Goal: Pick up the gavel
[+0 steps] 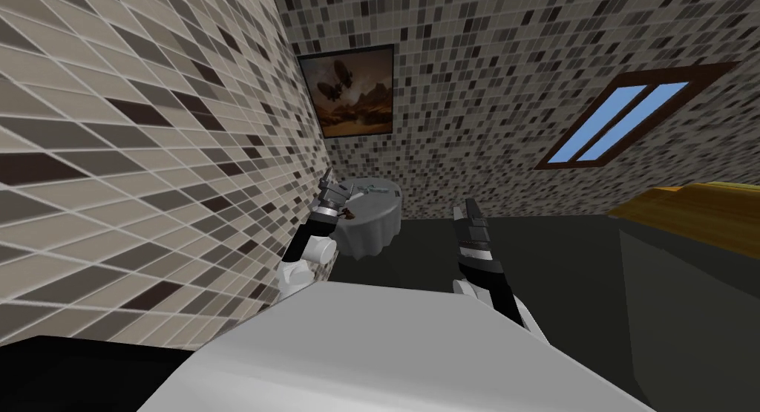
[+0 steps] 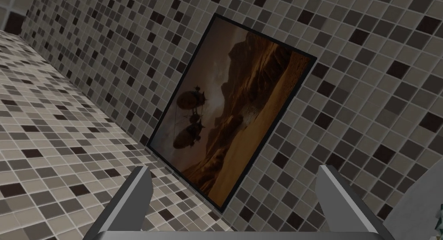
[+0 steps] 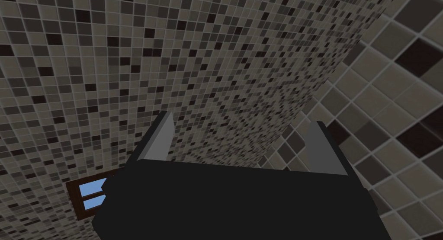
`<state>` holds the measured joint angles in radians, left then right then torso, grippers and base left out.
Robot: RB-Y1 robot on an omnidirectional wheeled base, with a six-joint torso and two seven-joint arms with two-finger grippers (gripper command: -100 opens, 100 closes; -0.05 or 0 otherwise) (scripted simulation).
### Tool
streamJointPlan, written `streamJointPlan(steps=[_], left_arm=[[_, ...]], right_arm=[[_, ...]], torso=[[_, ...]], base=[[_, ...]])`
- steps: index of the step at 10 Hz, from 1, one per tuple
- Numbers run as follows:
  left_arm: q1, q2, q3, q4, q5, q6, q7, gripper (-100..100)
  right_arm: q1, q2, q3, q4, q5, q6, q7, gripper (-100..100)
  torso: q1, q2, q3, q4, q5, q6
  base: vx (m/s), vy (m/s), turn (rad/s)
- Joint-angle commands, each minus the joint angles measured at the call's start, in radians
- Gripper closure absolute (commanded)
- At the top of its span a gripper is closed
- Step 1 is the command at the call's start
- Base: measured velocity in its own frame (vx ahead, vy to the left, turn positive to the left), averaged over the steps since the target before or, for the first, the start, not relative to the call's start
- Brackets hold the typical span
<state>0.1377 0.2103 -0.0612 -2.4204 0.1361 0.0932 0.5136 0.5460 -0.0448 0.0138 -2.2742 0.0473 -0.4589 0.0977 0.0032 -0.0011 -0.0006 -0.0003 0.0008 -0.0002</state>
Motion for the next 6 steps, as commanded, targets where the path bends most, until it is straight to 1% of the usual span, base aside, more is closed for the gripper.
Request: streamJointPlan(steps=[1,2,3,4,5,6], left_arm=[[-0.018,0.0,-0.003,0.002,0.002,0.05,0.017,-100],[-0.018,0.0,-0.003,0.002,0.002,0.059,0.017,-100],[-0.056,0.001,-0.006,0.009,0.009,0.102,0.048,-100],[-0.056,0.001,-0.006,0.009,0.009,0.128,0.048,-100],[-0.095,0.001,-0.011,0.019,0.017,0.158,0.078,-100],[-0.095,0.001,-0.011,0.019,0.017,0.185,0.078,-100]], right_arm=[[0.0,0.0,0.0,0.0,0.0,0.0,0.0,0],[0.0,0.0,0.0,0.0,0.0,0.0,0.0,0],[0.0,0.0,0.0,0.0,0.0,0.0,0.0,0],[0.0,0.0,0.0,0.0,0.0,0.0,0.0,0],[0.0,0.0,0.0,0.0,0.0,0.0,0.0,0],[0.0,0.0,0.0,0.0,0.0,0.0,0.0,0]], torso=[[0.0,0.0,0.0,0.0,0.0,0.0],[0.0,0.0,0.0,0.0,0.0,0.0],[-0.001,0.0,0.0,0.0,0.0,-0.001],[0.0,0.0,0.0,0.0,0.0,0.0],[0.001,0.0,0.0,0.0,0.0,0.0],[0.002,0.001,0.001,0.0,0.0,0.0]], base=[[-0.006,0.054,-0.109],[-0.005,0.029,-0.005],[-0.008,0.059,-0.112],[-0.004,0.065,-0.108],[-0.026,0.086,-0.15],[-0.03,0.079,-0.066]])
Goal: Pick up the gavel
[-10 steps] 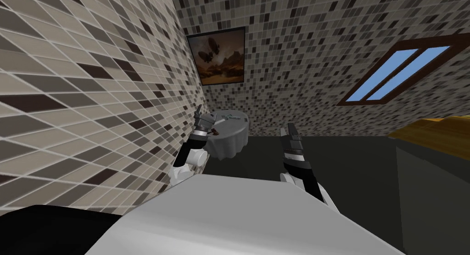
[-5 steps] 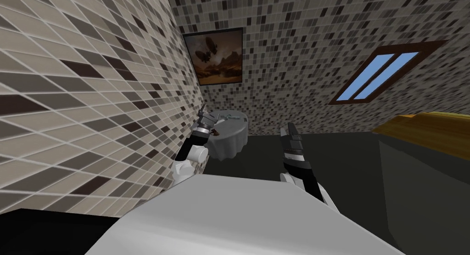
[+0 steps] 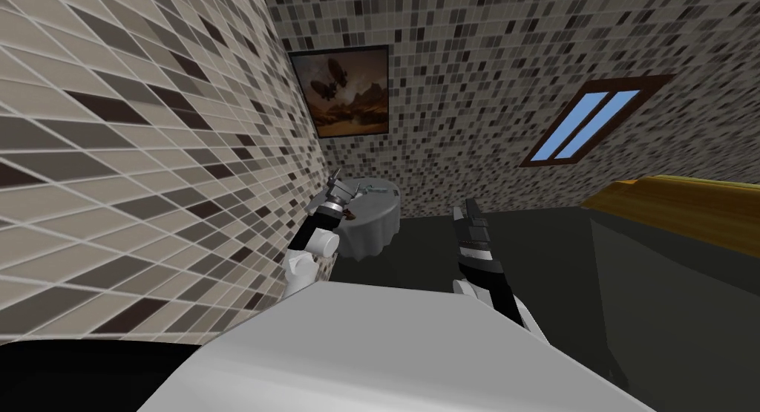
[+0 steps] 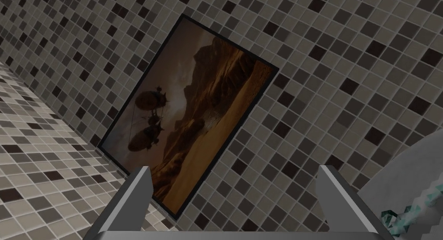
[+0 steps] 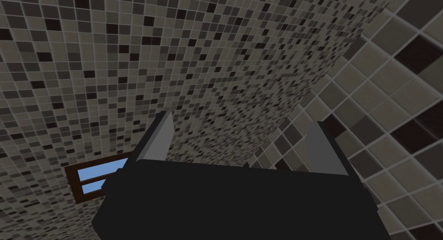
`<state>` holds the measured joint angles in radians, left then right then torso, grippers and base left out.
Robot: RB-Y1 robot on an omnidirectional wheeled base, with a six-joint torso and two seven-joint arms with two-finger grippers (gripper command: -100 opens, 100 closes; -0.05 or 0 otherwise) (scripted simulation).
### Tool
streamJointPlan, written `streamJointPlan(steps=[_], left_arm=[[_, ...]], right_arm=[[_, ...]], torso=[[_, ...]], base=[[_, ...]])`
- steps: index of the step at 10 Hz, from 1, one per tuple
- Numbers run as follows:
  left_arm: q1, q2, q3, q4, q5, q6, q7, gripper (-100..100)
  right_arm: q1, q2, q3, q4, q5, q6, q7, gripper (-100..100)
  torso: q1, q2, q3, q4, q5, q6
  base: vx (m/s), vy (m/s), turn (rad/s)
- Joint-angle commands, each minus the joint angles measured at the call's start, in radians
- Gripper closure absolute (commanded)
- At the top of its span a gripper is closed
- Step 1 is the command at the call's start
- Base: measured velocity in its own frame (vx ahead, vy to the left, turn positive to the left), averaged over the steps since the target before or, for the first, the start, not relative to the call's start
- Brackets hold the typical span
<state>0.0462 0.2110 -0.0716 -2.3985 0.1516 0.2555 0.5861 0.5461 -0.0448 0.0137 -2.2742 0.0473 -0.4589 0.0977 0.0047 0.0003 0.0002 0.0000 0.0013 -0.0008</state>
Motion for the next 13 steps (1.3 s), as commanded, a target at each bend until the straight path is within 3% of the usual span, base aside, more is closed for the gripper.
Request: streamJointPlan(steps=[1,2,4,5,7,8,10,11,13], left_arm=[[-0.003,0.001,0.0,-0.003,0.002,0.046,0.005,-100],[-0.042,0.0,-0.005,0.008,0.01,0.074,0.034,-100],[-0.042,0.0,-0.005,0.008,0.01,0.123,0.034,-100],[-0.082,-0.002,-0.011,0.022,0.019,0.157,0.062,-100],[-0.082,-0.002,-0.011,0.022,0.019,0.202,0.062,-100],[-0.121,-0.004,-0.017,0.038,0.029,0.234,0.089,-100],[-0.121,-0.004,-0.017,0.038,0.029,0.282,0.089,-100],[-0.161,-0.006,-0.024,0.056,0.039,0.307,0.114,-100],[-0.161,-0.006,-0.024,0.056,0.039,0.363,0.114,-100]], right_arm=[[0.0,0.0,0.0,0.0,0.0,0.0,0.0,0],[0.0,0.0,0.0,0.0,0.0,0.0,0.0,0],[0.0,0.0,0.0,0.0,0.0,0.0,0.0,0],[0.0,0.0,0.0,0.0,0.0,0.0,0.0,0],[0.0,0.0,0.0,0.0,0.0,0.0,0.0,0],[0.0,0.0,0.0,0.0,0.0,0.0,0.0,0],[0.0,0.0,0.0,0.0,0.0,0.0,0.0,0],[0.0,0.0,0.0,0.0,0.0,0.0,0.0,0],[0.0,0.0,0.0,0.0,0.0,0.0,0.0,0]], torso=[[0.0,0.0,0.0,0.0,0.0,0.0],[-0.002,-0.001,0.0,0.0,0.0,0.0],[-0.001,-0.001,0.0,0.0,0.0,0.0],[-0.002,-0.001,-0.001,0.0,0.0,0.0],[-0.001,-0.001,0.0,0.0,0.0,0.0],[-0.002,-0.001,-0.001,0.0,0.0,0.0],[-0.001,0.0,0.0,0.0,0.0,0.0],[-0.003,-0.001,-0.001,0.0,-0.001,0.0],[-0.001,-0.001,0.0,0.0,0.0,0.0]], base=[[-0.012,0.035,0.017],[-0.011,0.049,-0.102],[-0.013,0.054,-0.05],[-0.017,0.048,-0.089],[-0.015,0.051,-0.042],[-0.024,0.065,-0.086],[-0.017,0.047,-0.046],[-0.015,0.061,-0.076],[-0.015,0.051,-0.036]])
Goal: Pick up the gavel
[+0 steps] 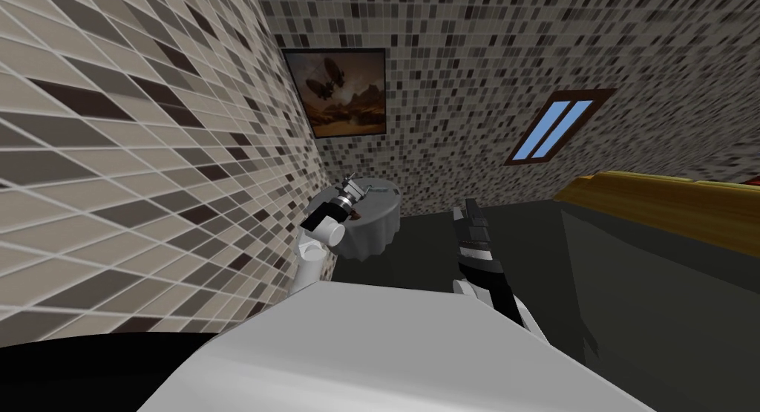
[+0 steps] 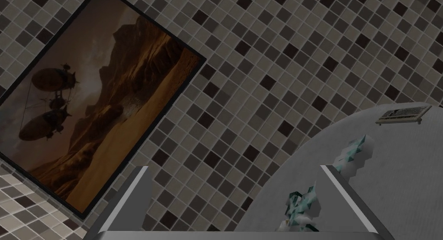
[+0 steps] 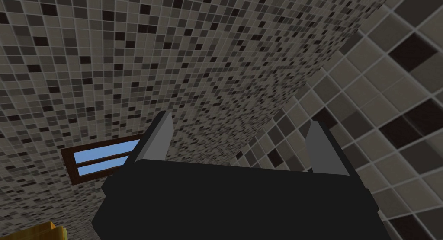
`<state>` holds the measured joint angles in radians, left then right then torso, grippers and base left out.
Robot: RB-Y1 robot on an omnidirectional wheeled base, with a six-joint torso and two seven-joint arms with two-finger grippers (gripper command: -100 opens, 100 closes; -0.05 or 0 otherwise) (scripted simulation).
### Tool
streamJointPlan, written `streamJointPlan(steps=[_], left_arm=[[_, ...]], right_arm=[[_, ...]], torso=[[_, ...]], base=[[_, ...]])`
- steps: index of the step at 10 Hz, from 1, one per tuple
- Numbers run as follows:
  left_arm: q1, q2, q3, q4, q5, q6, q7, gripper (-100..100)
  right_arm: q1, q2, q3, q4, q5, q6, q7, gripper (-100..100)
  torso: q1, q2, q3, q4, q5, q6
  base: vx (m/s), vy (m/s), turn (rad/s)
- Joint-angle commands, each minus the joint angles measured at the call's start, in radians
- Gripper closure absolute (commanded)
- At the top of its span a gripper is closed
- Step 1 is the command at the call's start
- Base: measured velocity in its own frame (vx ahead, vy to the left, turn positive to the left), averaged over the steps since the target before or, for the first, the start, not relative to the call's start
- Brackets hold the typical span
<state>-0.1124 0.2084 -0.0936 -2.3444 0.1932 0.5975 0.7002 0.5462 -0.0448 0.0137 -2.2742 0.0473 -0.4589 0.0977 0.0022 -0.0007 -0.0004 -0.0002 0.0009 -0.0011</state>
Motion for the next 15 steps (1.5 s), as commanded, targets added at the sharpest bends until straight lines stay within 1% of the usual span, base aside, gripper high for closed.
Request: streamJointPlan(steps=[1,3,4,5,6,7,9,10,12,13,14,15], left_arm=[[-0.042,-0.006,-0.01,0.021,0.008,0.05,0.024,-100],[-0.042,-0.006,-0.01,0.021,0.008,0.102,0.024,-100],[-0.082,-0.009,-0.018,0.043,0.019,0.138,0.046,-100],[-0.082,-0.009,-0.018,0.043,0.019,0.166,0.046,-100],[-0.082,-0.009,-0.018,0.043,0.019,0.184,0.046,-100],[-0.121,-0.013,-0.026,0.066,0.03,0.216,0.066,-100],[-0.121,-0.013,-0.026,0.066,0.03,0.266,0.066,-100],[-0.159,-0.016,-0.034,0.092,0.041,0.299,0.085,-100],[-0.159,-0.016,-0.034,0.092,0.041,0.347,0.085,-100],[-0.196,-0.02,-0.042,0.119,0.052,0.38,0.101,-100],[-0.196,-0.02,-0.042,0.119,0.052,0.411,0.101,-100],[-0.196,-0.02,-0.042,0.119,0.052,0.427,0.101,-100]], right_arm=[[0.0,0.0,0.0,0.0,0.0,0.0,0.0,0],[0.0,0.0,0.0,0.0,0.0,0.0,0.0,0],[0.0,0.0,0.0,0.0,0.0,0.0,0.0,0],[0.0,0.0,0.0,0.0,0.0,0.0,0.0,0],[0.0,0.0,0.0,0.0,0.0,0.0,0.0,0],[0.0,0.0,0.0,0.0,0.0,0.0,0.0,0],[0.0,0.0,0.0,0.0,0.0,0.0,0.0,0],[0.0,0.0,0.0,0.0,0.0,0.0,0.0,0],[0.0,0.0,0.0,0.0,0.0,0.0,0.0,0],[0.0,0.0,0.0,0.0,0.0,0.0,0.0,0],[0.0,0.0,0.0,0.0,0.0,0.0,0.0,0],[0.0,0.0,0.0,0.0,0.0,0.0,0.0,0]], torso=[[0.0,0.0,0.0,0.0,0.0,0.0],[0.001,0.0,0.0,0.0,0.0,0.0],[0.0,0.0,0.0,0.0,0.0,0.0],[0.0,0.0,0.0,0.0,0.0,0.0],[0.001,0.001,0.0,0.0,0.0,0.0],[0.0,0.0,0.0,0.0,0.0,0.0],[0.002,0.0,0.0,0.0,0.0,0.0],[0.0,0.0,0.0,0.0,0.0,0.0],[0.001,0.0,0.0,0.0,0.0,0.0],[0.0,0.0,0.0,0.0,0.0,0.0],[0.001,0.0,0.0,0.0,0.0,0.0],[0.002,0.0,0.0,0.0,0.0,0.0]], base=[[-0.019,0.064,-0.08],[-0.017,0.047,-0.025],[-0.027,0.051,-0.062],[-0.025,0.064,-0.056],[-0.006,0.038,0.002],[-0.014,0.067,-0.052],[-0.01,0.053,-0.024],[-0.017,0.052,-0.038],[-0.017,0.051,-0.018],[-0.025,0.066,-0.028],[-0.015,0.072,-0.027],[0.005,0.034,0.001]])
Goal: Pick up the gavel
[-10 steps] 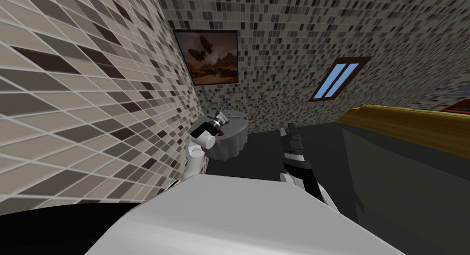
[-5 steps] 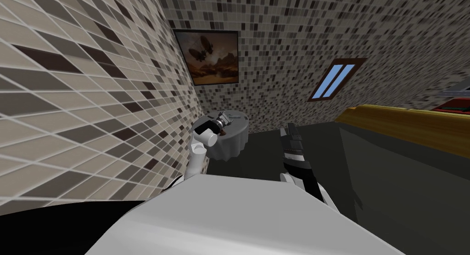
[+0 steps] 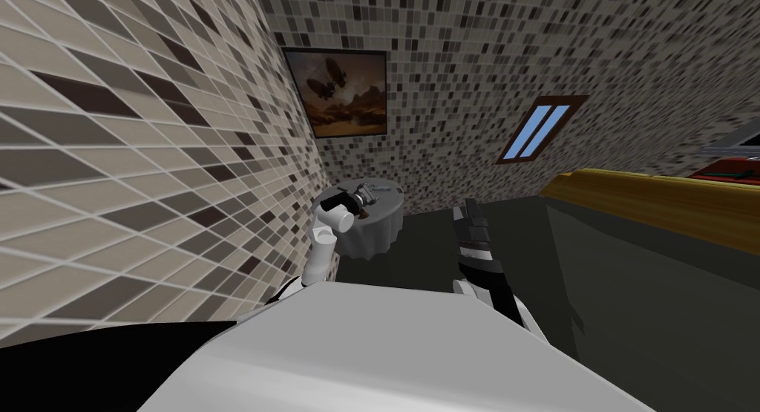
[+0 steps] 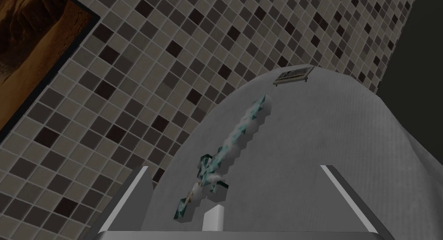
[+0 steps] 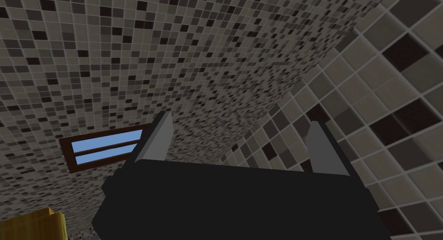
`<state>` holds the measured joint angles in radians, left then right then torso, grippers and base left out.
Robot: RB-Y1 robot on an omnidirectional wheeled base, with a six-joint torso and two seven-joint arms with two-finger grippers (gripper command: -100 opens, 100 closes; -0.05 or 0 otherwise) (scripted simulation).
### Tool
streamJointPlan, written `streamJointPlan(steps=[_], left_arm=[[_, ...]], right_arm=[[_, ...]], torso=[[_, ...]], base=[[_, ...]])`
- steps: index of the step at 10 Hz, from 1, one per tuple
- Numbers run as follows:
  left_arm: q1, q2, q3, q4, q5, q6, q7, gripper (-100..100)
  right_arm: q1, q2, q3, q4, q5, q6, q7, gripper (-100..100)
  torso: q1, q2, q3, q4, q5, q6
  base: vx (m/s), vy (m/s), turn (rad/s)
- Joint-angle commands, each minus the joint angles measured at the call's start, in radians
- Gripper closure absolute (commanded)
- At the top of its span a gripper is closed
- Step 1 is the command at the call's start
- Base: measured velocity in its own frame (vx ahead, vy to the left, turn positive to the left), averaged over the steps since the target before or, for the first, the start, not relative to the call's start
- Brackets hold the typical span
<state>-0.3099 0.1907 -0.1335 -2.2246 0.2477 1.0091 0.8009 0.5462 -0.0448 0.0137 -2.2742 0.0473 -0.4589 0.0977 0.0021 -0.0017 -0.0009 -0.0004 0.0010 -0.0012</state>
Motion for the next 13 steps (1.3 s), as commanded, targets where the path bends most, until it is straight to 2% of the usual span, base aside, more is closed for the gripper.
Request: streamJointPlan(steps=[1,3,4,6,7,9,10,12,13], left_arm=[[-0.036,-0.006,-0.011,0.027,0.009,0.05,0.015,-100],[-0.036,-0.006,-0.011,0.027,0.009,0.094,0.015,-100],[-0.071,-0.01,-0.019,0.056,0.02,0.133,0.029,-100],[-0.071,-0.01,-0.019,0.056,0.02,0.171,0.029,-100],[-0.106,-0.014,-0.027,0.086,0.03,0.206,0.04,-100],[-0.106,-0.014,-0.027,0.086,0.03,0.246,0.04,-100],[-0.139,-0.02,-0.036,0.117,0.041,0.286,0.049,-100],[-0.139,-0.02,-0.036,0.117,0.041,0.319,0.049,-100],[-0.17,-0.025,-0.044,0.148,0.051,0.358,0.057,-100]], right_arm=[[0.0,0.0,0.0,0.0,0.0,0.0,0.0,0],[0.0,0.0,0.0,0.0,0.0,0.0,0.0,0],[0.0,0.0,0.0,0.0,0.0,0.0,0.0,0],[0.0,0.0,0.0,0.0,0.0,0.0,0.0,0],[0.0,0.0,0.0,0.0,0.0,0.0,0.0,0],[0.0,0.0,0.0,0.0,0.0,0.0,0.0,0],[0.0,0.0,0.0,0.0,0.0,0.0,0.0,0],[0.0,0.0,0.0,0.0,0.0,0.0,0.0,0],[0.0,0.0,0.0,0.0,0.0,0.0,0.0,0]], torso=[[0.0,0.0,0.0,0.0,0.0,0.0],[0.001,0.0,0.0,0.0,0.0,0.0],[0.0,0.0,0.0,0.0,0.0,0.0],[0.002,0.0,0.0,0.0,0.0,0.0],[0.0,0.0,0.0,0.0,0.0,0.0],[0.001,0.0,0.0,0.0,0.0,0.0],[0.0,0.0,0.0,0.0,0.0,0.0],[0.001,0.0,0.0,0.0,0.0,0.0],[0.0,0.0,0.0,0.0,0.0,0.0]], base=[[0.004,0.06,-0.017],[-0.005,0.051,-0.012],[-0.003,0.064,-0.004],[-0.003,0.054,-0.009],[-0.008,0.059,0.008],[0.0,0.051,-0.006],[-0.001,0.063,0.016],[0.002,0.048,-0.002],[0.002,0.068,0.026]])
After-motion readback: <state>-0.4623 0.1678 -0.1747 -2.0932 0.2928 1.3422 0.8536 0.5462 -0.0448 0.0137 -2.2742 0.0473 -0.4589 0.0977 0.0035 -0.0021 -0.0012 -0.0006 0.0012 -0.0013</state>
